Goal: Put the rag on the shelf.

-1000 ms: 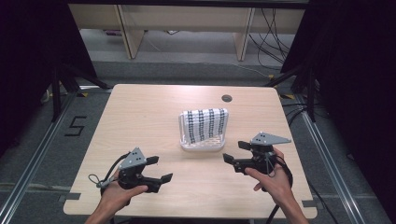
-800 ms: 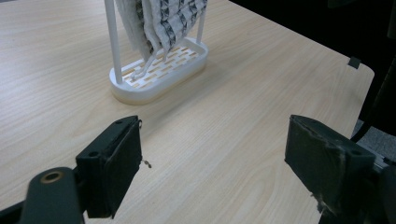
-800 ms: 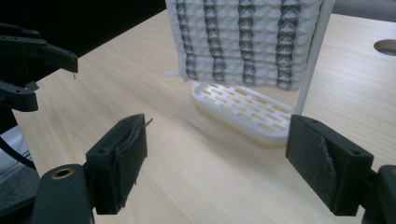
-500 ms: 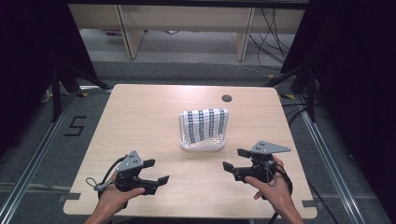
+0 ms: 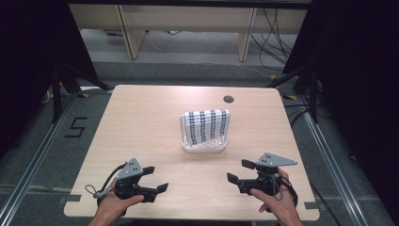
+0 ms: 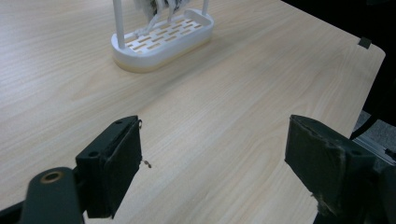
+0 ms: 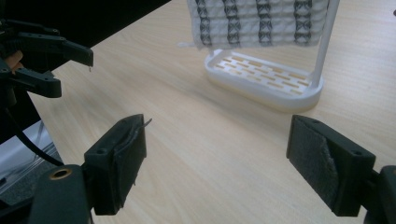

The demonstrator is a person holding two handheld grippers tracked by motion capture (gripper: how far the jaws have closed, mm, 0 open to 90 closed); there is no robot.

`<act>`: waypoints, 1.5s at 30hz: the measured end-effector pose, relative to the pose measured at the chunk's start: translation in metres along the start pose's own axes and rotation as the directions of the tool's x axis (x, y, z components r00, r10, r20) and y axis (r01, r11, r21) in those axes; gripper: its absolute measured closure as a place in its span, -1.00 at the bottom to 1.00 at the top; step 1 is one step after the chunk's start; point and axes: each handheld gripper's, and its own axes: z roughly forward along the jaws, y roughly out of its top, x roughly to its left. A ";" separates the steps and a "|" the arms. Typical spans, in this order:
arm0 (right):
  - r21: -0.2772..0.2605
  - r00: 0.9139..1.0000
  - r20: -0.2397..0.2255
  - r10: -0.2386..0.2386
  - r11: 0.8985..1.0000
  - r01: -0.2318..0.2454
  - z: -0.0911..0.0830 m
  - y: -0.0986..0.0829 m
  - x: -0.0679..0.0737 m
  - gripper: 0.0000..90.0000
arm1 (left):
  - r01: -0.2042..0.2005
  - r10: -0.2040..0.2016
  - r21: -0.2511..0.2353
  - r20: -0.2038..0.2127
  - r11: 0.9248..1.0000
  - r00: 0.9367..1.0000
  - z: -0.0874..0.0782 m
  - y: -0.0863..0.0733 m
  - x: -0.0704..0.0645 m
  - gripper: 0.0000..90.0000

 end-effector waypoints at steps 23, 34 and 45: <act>0.091 0.998 -0.024 -0.065 0.994 0.066 0.010 -0.051 0.008 -0.63 | -0.074 0.077 0.106 -0.022 0.992 0.997 0.012 -0.028 -0.014 -0.60; 0.104 0.999 0.005 -0.044 0.994 0.044 0.013 -0.055 0.006 -0.63 | -0.060 0.063 0.102 -0.027 0.993 0.998 0.015 -0.030 -0.012 -0.60; 0.120 0.999 0.004 -0.048 0.992 0.047 0.012 -0.055 0.007 -0.63 | -0.055 0.059 0.092 -0.049 0.994 0.997 0.015 -0.031 -0.006 -0.60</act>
